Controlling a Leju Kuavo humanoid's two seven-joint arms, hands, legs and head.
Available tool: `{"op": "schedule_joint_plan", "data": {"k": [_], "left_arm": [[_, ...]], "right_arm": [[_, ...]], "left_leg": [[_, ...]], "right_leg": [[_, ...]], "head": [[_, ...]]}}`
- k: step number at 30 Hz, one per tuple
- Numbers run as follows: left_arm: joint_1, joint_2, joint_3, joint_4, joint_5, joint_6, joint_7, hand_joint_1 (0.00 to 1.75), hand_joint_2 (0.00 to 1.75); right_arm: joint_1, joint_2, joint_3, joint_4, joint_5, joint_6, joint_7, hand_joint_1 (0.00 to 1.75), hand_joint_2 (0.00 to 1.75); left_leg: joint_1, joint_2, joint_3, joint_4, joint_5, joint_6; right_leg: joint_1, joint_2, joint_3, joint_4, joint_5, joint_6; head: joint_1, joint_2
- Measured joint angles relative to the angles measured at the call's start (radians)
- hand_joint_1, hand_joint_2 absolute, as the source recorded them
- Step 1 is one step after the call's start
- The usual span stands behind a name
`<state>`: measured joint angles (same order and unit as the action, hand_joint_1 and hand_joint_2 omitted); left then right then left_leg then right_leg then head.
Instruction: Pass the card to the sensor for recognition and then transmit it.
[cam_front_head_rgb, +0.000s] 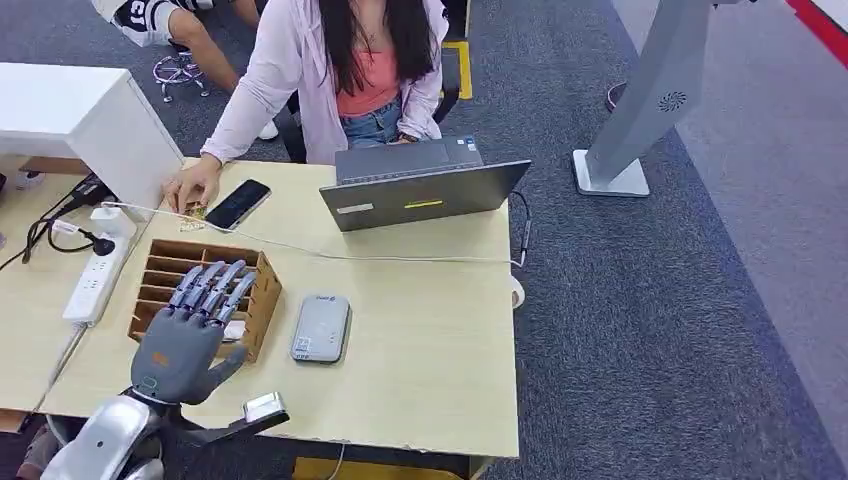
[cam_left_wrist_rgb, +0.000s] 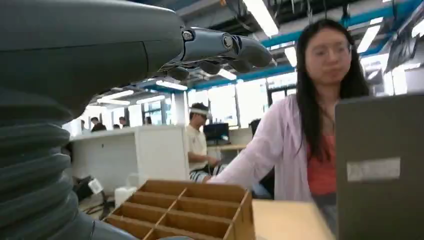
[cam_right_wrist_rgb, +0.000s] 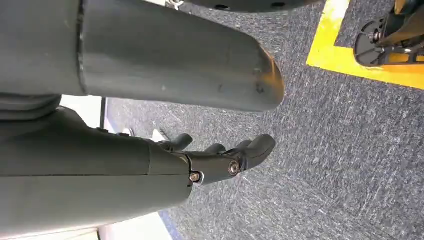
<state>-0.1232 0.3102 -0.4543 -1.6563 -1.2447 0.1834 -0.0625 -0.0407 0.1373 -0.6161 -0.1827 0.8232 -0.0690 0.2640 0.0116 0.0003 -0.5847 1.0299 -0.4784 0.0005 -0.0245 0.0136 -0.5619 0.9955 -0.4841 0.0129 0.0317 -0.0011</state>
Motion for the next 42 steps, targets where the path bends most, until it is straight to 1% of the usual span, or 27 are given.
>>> {"op": "schedule_joint_plan", "data": {"k": [4,7,11,13,17,27,30,32,42], "left_arm": [[0.000,0.021,0.000,0.044,0.032,-0.047,0.008,0.00,1.75],[0.002,0.034,0.000,0.074,0.045,-0.096,0.015,0.00,1.75],[0.002,0.055,0.000,0.101,0.054,-0.131,0.026,0.00,1.75],[0.002,0.063,0.000,0.115,0.062,-0.138,0.027,0.00,1.75],[0.001,0.062,0.000,0.139,0.059,-0.127,0.045,0.00,1.75],[0.001,0.056,0.000,0.167,0.056,-0.119,0.050,0.00,1.75],[0.001,0.052,0.003,0.170,0.027,-0.096,0.086,0.00,1.75],[0.001,0.049,0.007,0.173,0.018,-0.090,0.097,0.00,1.75],[0.002,0.042,0.016,0.186,0.013,-0.090,0.098,0.00,1.75]], "right_arm": [[0.000,0.000,-0.006,0.000,0.007,0.003,-0.001,0.00,0.00],[0.000,0.000,-0.015,0.000,0.015,0.003,-0.001,0.00,0.00],[0.000,0.000,-0.020,0.000,0.021,0.007,-0.001,0.00,0.00],[-0.001,0.000,-0.023,0.000,0.025,0.009,0.003,0.00,0.00],[-0.001,0.000,-0.025,0.000,0.032,0.009,0.005,0.00,0.00],[0.000,0.000,-0.028,0.000,0.035,0.012,0.005,0.00,0.00],[0.000,0.000,-0.033,0.000,0.041,0.012,0.005,0.00,0.00],[0.000,0.000,-0.036,0.000,0.043,0.013,0.005,0.00,0.00],[0.000,0.000,-0.040,0.000,0.053,0.015,0.002,0.00,0.00]], "left_leg": [[0.000,0.000,0.000,0.000,0.000,0.000],[0.000,0.000,0.000,0.000,0.000,0.000],[0.000,0.000,0.000,0.000,0.000,0.000],[0.000,0.000,0.000,0.000,0.000,0.000],[0.000,0.000,0.000,0.000,0.000,0.000],[0.000,0.000,0.000,0.000,0.000,0.000],[0.000,0.000,0.000,0.000,0.000,0.000],[0.000,0.000,0.000,0.000,0.000,0.000],[0.000,0.000,0.000,0.000,0.000,0.000]], "right_leg": [[0.000,0.000,0.000,0.000,0.000,0.000],[0.000,0.000,0.000,0.000,0.000,0.000],[0.000,0.000,0.000,0.000,0.000,0.000],[0.000,0.000,0.000,0.000,0.000,0.000],[0.000,0.000,0.000,0.000,0.000,0.000],[0.000,0.000,0.000,0.000,0.000,0.000],[0.000,0.000,0.000,0.000,0.000,0.000],[0.000,0.000,0.000,0.000,0.000,0.000],[0.000,0.000,0.000,0.000,0.000,0.000]], "head": [[0.000,0.000],[0.000,0.000],[0.000,0.000],[0.000,0.000],[0.000,0.000],[0.000,0.000],[0.000,0.000],[0.000,0.000],[0.000,0.000]]}}
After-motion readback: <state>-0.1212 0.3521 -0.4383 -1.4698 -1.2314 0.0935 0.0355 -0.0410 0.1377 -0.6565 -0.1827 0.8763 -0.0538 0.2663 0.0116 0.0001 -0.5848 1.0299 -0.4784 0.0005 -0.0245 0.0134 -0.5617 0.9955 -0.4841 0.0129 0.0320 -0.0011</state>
